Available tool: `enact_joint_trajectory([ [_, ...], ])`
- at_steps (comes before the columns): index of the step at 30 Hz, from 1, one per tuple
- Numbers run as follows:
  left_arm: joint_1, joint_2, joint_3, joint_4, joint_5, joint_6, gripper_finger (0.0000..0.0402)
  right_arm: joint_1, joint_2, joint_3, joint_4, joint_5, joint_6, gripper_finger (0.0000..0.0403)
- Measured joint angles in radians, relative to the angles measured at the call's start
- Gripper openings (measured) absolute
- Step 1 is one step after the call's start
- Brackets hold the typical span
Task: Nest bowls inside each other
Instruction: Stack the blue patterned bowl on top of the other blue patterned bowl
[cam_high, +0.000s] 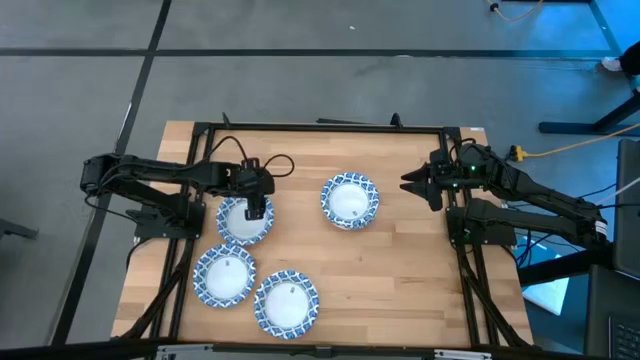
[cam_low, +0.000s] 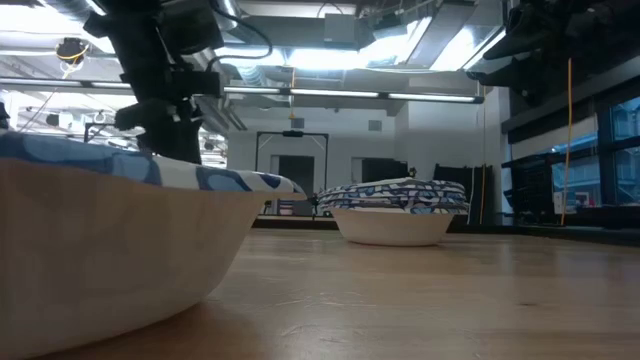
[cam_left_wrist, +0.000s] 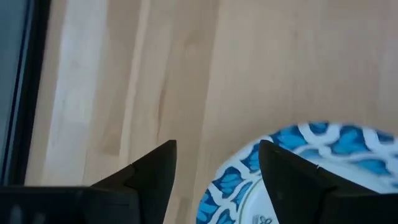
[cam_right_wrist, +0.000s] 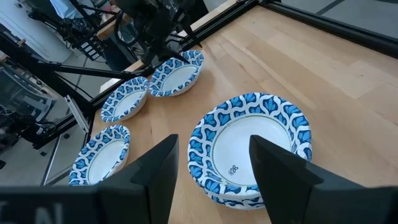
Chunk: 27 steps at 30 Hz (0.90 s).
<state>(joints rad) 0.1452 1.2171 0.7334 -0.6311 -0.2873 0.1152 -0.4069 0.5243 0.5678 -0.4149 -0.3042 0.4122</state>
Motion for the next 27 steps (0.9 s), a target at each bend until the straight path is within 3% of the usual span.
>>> enact_joint_trajectory([
  [4,-0.010,0.000,0.000,-0.015,0.044,0.144,0.0217,0.000,0.000,0.000,0.000,0.000,0.000,0.0198],
  [10,-0.016,0.023,0.000,-0.016,0.045,0.224,0.0216,0.000,0.000,0.000,0.000,0.000,0.003,0.0198],
  [27,-0.014,0.237,0.000,-0.013,0.116,0.236,0.0205,0.000,0.000,0.000,-0.001,-0.001,0.027,0.0198],
])
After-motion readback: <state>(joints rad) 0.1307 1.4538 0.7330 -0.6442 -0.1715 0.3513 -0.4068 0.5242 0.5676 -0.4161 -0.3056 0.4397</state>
